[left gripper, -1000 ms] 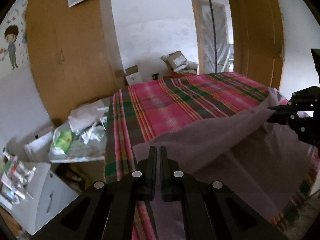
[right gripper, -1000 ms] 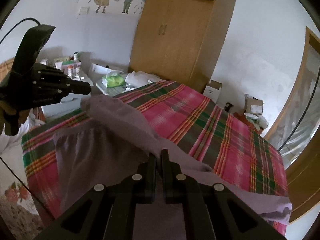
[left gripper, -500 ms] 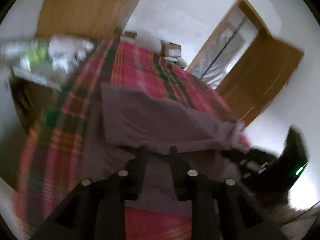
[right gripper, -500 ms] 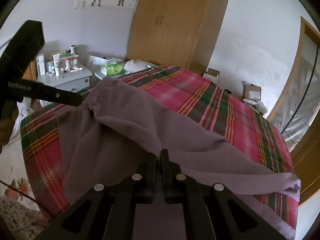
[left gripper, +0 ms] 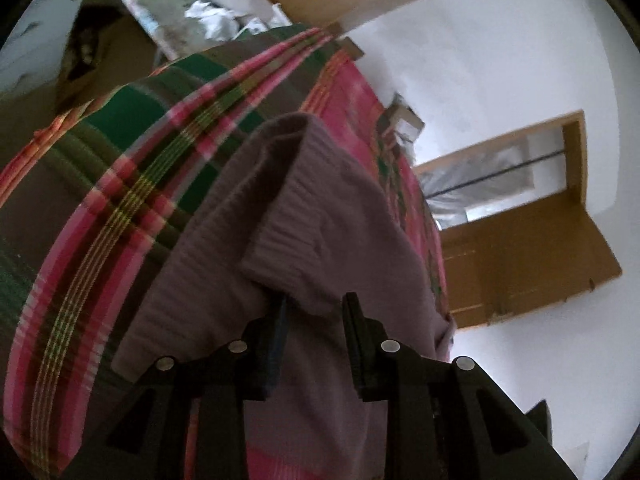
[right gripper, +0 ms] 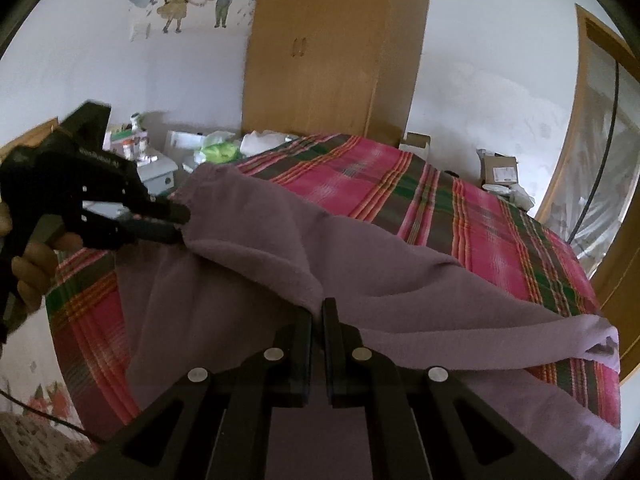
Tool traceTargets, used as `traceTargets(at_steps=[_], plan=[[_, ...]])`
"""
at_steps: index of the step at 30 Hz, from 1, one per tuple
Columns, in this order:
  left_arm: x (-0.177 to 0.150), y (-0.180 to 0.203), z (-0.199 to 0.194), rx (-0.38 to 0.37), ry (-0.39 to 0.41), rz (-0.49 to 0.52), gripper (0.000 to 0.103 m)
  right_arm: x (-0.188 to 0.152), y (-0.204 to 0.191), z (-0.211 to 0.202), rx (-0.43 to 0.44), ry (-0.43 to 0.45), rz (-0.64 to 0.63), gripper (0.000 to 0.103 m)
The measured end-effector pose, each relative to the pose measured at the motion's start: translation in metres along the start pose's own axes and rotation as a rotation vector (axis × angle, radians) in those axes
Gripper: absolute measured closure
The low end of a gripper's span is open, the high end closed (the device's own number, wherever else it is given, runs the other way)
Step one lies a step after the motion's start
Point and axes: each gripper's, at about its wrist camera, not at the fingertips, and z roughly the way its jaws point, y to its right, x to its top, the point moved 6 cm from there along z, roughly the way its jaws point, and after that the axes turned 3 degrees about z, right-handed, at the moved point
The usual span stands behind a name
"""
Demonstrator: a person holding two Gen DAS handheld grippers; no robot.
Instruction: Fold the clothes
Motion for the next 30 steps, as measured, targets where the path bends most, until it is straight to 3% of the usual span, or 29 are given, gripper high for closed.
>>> traceTargets(at_steps=[13, 16, 20, 26, 30], plan=[[-0.015, 0.011, 0.037, -0.086, -0.087, -0.166, 0.075, 0.006, 0.007, -0.003, 0.029, 0.055, 0.075, 0.098], [-0.013, 0.012, 0.043, -0.118, -0.050, -0.223, 0.075, 0.007, 0.008, -0.006, 0.038, 0.072, 0.087, 0.098], [-0.012, 0.013, 0.046, -0.105, -0.030, -0.242, 0.075, 0.008, 0.008, -0.011, 0.049, 0.090, 0.101, 0.098], [-0.003, 0.004, 0.030, -0.113, 0.100, -0.331, 0.075, 0.007, 0.004, -0.011, 0.047, 0.089, 0.077, 0.098], [0.002, 0.003, 0.020, -0.113, 0.157, -0.320, 0.075, 0.006, 0.003, -0.008, 0.047, 0.081, 0.070, 0.098]])
